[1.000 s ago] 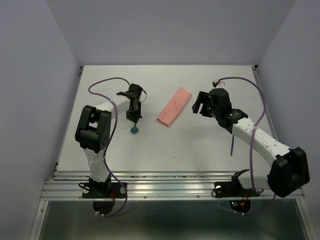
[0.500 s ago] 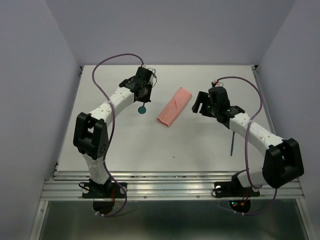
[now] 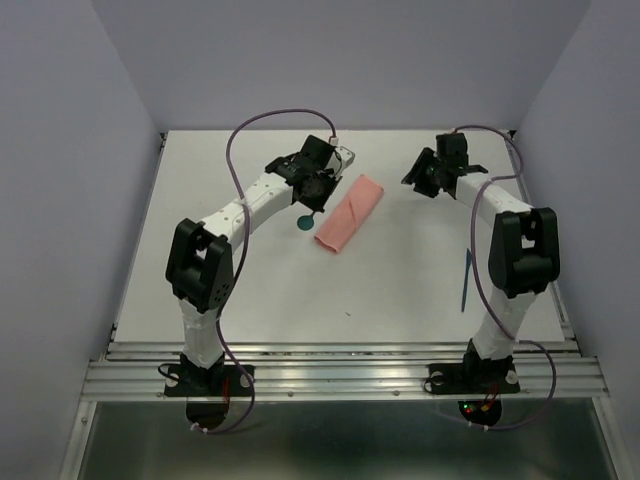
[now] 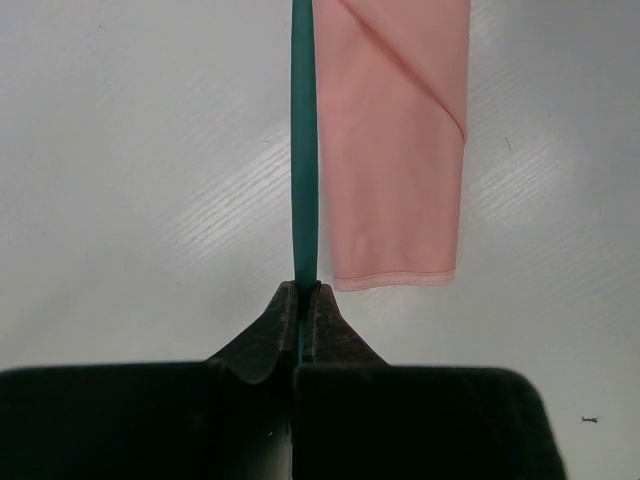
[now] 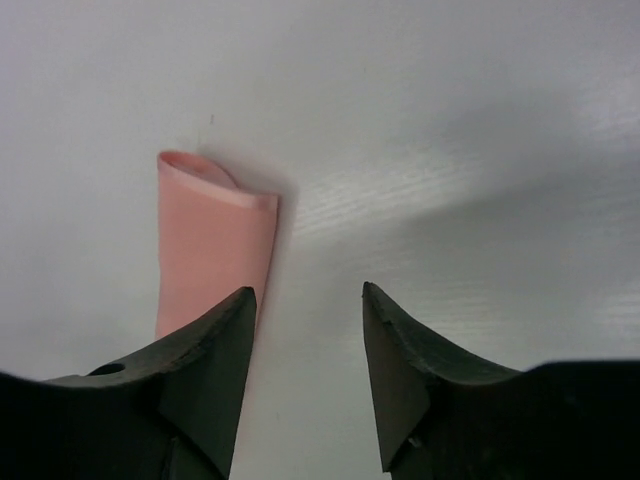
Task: Fold the napkin into a case and place the utensils inside
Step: Stuff the spoon into the folded napkin.
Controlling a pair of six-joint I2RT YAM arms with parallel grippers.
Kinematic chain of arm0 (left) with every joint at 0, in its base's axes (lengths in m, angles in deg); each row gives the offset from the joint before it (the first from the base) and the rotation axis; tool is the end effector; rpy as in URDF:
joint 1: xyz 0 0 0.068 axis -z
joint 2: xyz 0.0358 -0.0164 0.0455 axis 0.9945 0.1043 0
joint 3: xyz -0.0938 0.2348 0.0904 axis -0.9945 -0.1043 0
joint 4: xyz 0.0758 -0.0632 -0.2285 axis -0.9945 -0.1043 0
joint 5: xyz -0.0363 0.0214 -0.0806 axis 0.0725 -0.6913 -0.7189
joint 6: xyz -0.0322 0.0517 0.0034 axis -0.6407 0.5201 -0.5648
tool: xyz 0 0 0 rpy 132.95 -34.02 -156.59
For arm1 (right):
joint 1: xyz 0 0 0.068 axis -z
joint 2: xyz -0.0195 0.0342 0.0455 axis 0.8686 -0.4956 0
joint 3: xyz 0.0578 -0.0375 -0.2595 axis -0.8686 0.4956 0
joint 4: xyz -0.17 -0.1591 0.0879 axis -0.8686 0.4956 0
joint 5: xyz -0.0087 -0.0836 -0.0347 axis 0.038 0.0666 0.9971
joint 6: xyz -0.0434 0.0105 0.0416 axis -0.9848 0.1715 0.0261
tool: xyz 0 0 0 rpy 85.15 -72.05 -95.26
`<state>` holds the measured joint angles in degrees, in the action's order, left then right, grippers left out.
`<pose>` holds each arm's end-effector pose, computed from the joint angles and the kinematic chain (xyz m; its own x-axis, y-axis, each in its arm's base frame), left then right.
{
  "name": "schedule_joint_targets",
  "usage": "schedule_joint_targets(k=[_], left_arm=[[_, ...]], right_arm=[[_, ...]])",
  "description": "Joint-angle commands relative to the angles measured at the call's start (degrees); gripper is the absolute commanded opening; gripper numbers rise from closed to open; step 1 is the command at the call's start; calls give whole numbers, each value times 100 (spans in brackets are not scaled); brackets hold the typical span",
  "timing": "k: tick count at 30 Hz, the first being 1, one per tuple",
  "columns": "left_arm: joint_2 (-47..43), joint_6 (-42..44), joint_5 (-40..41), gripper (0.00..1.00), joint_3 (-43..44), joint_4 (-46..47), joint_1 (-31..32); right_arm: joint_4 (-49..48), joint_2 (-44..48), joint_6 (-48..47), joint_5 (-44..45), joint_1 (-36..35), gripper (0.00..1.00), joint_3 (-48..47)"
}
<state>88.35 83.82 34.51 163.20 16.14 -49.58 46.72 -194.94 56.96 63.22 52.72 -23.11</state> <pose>0.3517 -0.2423 0.2833 -0.5071 0.4975 -0.7038 0.6446 0.7610 0.0735 0.4064 0.0596 0.2265 -0.6785 0.4833 -0.5532 0.2081 0.8487 0.4862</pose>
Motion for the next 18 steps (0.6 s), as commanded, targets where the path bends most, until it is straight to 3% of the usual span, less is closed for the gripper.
schedule_joint_targets(k=[1, 4, 13, 18], left_arm=[[-19, 424, -394, 0, 237, -196, 72], [209, 539, -421, 0, 498, -344, 90], [1000, 583, -500, 0, 992, -793, 151], [1457, 407, -403, 0, 1335, -1048, 160]], right_arm=[[-175, -809, 180, -83, 28, 47, -1060], [-376, -1609, 232, -251, 28, 38, -1711], [-440, -3085, 567, -830, -42, 38, -3030], [-132, -3342, 303, -699, -297, 38, -3453]])
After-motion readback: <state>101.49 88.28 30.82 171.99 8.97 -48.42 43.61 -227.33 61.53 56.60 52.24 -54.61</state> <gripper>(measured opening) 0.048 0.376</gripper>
